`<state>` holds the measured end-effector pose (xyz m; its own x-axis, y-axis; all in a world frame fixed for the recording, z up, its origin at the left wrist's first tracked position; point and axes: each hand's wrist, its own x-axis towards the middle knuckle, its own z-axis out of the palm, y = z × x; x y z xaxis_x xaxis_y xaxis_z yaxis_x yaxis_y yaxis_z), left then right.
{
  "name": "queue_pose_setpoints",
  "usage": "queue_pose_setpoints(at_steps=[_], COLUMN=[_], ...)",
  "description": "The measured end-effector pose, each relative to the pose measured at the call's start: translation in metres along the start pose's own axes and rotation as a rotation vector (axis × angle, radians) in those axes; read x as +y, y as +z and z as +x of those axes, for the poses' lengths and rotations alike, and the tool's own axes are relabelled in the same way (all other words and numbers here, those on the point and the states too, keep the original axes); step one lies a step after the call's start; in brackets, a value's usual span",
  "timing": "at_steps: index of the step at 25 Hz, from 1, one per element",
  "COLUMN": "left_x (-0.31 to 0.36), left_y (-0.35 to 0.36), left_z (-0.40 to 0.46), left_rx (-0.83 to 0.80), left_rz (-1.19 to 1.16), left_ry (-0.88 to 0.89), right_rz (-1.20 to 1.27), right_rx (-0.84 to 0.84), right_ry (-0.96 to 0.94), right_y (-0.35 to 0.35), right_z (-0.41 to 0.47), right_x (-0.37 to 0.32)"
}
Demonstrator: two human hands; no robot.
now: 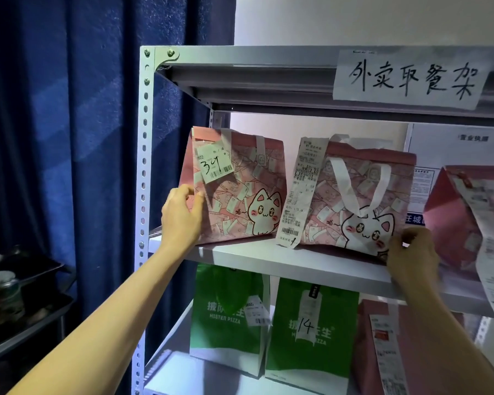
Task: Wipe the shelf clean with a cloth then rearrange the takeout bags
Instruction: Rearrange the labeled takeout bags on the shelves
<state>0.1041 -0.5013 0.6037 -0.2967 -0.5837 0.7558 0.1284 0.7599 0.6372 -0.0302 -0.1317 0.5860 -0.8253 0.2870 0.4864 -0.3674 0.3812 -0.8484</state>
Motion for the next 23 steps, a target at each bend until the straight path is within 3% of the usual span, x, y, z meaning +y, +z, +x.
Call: queue_pose_setpoints(at_steps=[4, 13, 23], left_x=[0.017, 0.026, -0.002], left_y=[-0.019, -0.084, -0.149], left_z=[-0.016, -0.034, -0.063], left_rx=[0.087, 0.203, 0.199], left_rz=[-0.104, -0.096, -0.217], left_ry=[-0.030, -0.080, -0.191], right_rz=[-0.008, -0.085, 0.033], right_rx=[0.006, 0.044, -0.141], right_ry=[-0.002, -0.014, -0.043], right_y=[0.001, 0.010, 0.049], right_z=[0.001, 0.009, 0.002], right_x=[-0.002, -0.003, -0.030])
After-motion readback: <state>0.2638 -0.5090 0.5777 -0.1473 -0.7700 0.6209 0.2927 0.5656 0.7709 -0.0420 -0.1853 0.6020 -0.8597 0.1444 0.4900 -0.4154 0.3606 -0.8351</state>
